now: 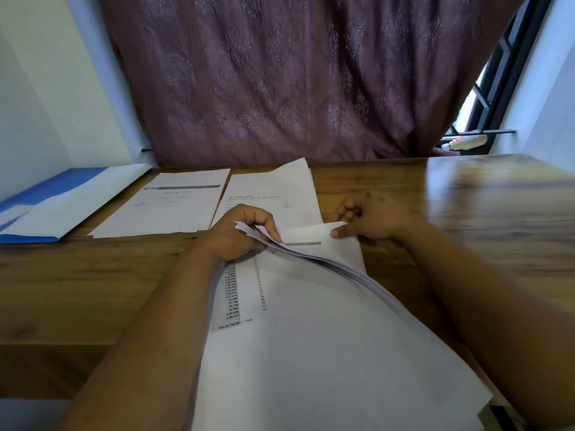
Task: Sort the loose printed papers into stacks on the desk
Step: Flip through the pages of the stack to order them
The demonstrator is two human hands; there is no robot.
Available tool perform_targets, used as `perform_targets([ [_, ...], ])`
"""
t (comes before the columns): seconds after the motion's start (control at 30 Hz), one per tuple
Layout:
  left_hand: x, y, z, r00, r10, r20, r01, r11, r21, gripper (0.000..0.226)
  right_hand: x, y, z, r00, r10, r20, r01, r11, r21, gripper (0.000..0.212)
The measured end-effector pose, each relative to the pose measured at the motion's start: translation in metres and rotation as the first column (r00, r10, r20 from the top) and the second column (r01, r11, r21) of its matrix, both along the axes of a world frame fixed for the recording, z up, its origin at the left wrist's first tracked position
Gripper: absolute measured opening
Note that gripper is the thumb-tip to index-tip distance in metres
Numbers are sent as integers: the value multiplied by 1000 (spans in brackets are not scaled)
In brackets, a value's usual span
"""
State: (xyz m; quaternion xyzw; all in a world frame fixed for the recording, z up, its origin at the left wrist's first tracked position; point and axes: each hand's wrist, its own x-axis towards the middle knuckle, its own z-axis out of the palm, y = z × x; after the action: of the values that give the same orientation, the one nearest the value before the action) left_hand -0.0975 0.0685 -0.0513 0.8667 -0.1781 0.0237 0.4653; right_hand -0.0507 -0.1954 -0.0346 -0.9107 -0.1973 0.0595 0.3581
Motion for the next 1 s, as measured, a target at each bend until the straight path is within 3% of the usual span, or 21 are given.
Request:
perform_targets([
  [0.1, -2, -3, 0, 1000, 13, 0, -13, 1000, -2, 64, 2, -4, 2, 998, -21, 60, 15, 996, 91, 16],
  [0.2, -4, -4, 0, 998, 56, -22, -57, 998, -23, 77, 3, -9, 1, 997, 19, 79, -25, 996, 81, 8],
  [0.27, -4, -3, 0, 998, 57, 0, -57, 998, -12, 64, 6, -10, 1, 991, -6, 132, -4, 997, 78, 3],
  [0.33, -3, 0, 0, 996, 84, 6, -83, 996, -32, 50, 15, -12, -1, 961, -96, 260, 64, 989, 130, 2],
  [0.4, -2, -1, 1, 991, 130, 16, -130, 991, -4, 45, 23, -14, 0, 893, -301, 334, 204, 933, 296, 8],
  [0.47, -3, -4, 1, 982, 186, 0, -186, 982, 13, 36, 19, -18, 6, 923, -377, 73, 281, 792, 542, 6],
  [0.5, -4, -6, 2, 976, 219, -12, -219, 976, 8, 35, 11, -20, 12, 958, -253, -135, 282, 749, 600, 4],
  [0.57, -6, -8, 2, 967, 253, -33, -254, 967, -22, 34, -7, -27, 17, 896, 27, -443, 203, 863, 462, 23],
  [0.63, -9, -9, 4, 968, 236, -79, -242, 968, -69, 35, -20, -35, 13, 855, 75, -513, 56, 970, 235, 35],
  [0.67, -8, -9, 4, 968, 225, -111, -237, 966, -104, 37, -21, -38, 10, 882, 17, -471, 51, 990, 132, 39],
  [0.73, -5, -7, 2, 966, 215, -145, -236, 960, -147, 38, -19, -39, 9, 945, -240, -222, 248, 969, 10, 52],
  [0.8, -2, -5, -3, 964, 209, -163, -234, 960, -153, 38, -17, -38, 17, 884, -456, 104, 443, 888, 127, 52],
  [0.87, 0, -4, -7, 963, 218, -161, -233, 969, -87, 38, -17, -37, 34, 774, -538, 335, 452, 839, 302, 31],
  [1.0, -2, -5, -9, 964, 239, -117, -229, 969, 91, 33, -13, -40, 77, 551, -701, 453, 365, 691, 624, 21],
])
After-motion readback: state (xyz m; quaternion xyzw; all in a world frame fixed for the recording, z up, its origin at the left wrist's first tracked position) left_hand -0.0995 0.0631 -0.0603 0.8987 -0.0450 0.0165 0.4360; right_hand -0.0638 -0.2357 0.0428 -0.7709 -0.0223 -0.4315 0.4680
